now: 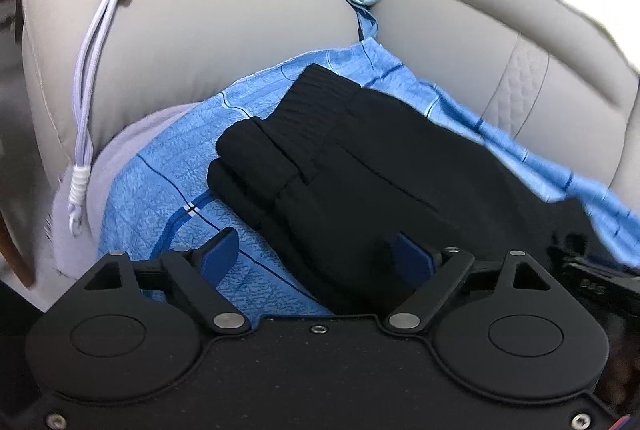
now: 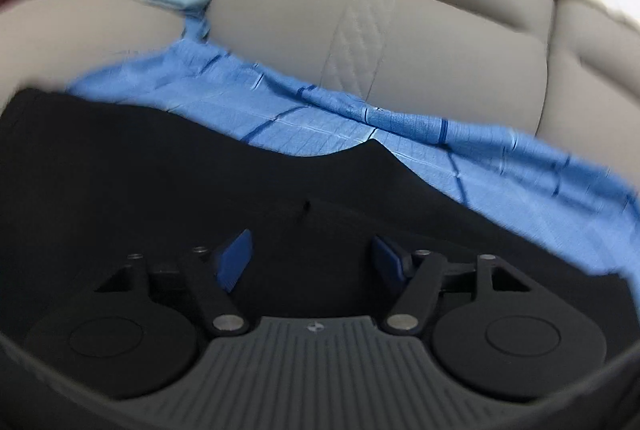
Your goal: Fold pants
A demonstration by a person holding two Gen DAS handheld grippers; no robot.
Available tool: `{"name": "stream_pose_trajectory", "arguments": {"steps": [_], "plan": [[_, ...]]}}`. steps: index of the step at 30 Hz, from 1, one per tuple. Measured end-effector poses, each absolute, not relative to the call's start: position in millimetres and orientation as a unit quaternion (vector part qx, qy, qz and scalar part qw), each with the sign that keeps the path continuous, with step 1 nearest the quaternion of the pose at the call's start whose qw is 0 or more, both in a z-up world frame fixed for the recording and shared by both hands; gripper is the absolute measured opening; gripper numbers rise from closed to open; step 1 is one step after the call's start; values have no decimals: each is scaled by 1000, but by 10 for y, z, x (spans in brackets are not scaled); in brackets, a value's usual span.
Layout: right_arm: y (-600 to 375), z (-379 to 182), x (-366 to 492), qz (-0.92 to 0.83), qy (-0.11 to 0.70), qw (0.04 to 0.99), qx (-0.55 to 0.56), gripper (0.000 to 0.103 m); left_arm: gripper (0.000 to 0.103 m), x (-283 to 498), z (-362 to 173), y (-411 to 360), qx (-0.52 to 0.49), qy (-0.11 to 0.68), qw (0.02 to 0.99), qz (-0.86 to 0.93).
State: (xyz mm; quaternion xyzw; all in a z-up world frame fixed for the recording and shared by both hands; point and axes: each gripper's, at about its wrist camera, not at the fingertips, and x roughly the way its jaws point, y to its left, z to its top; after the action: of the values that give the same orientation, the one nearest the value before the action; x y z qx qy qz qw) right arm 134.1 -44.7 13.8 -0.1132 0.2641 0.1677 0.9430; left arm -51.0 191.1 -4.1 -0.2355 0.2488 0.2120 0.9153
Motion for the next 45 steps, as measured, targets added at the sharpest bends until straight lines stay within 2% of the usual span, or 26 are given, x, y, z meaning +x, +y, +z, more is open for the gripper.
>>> {"name": "stream_pose_trajectory", "arguments": {"steps": [6,12,18,19,20,21,25,30,33,35,37,40,42,44,45], "plan": [[-356,117,1588,163,260,946,-106,76,86,-710,-104,2102,-344,204,898,182],[-341,125,1681,158,264,947,-88,76,86,-578,-181,2261,-371,160,894,191],[-673,276,1530,155,249,955,-39,78,94,-426,-275,2252,-364,122,900,207],[-772,321,1493,153,244,957,-29,79,88,-397,-272,2230,-357,122,901,215],[-891,373,1450,148,238,960,-20,80,73,-372,-260,2201,-349,125,899,233],[-1004,418,1405,143,233,962,-14,80,30,-346,-247,2183,-341,134,894,259],[-1541,591,1222,99,206,973,-11,82,14,-366,-102,2185,-363,122,888,255],[-2421,731,1112,28,206,978,23,83,14,-154,614,1538,-270,80,948,146],[-2986,762,1051,-7,203,977,63,85,14,83,1022,763,-199,65,977,41],[-3343,756,992,-29,196,976,88,85,15,275,1179,70,-144,84,985,-47],[-3662,723,935,-46,192,973,117,86,23,467,1153,-626,-90,122,980,-129],[-4087,606,855,-69,186,964,174,88,41,726,802,-1604,7,222,950,-219],[-4354,437,804,-68,190,951,235,88,48,749,507,-1961,51,269,932,-238],[-4533,299,784,-69,214,932,286,88,55,669,301,-2065,76,283,925,-241],[-4560,280,792,-69,223,927,293,88,62,612,227,-2071,81,289,923,-242]]}}
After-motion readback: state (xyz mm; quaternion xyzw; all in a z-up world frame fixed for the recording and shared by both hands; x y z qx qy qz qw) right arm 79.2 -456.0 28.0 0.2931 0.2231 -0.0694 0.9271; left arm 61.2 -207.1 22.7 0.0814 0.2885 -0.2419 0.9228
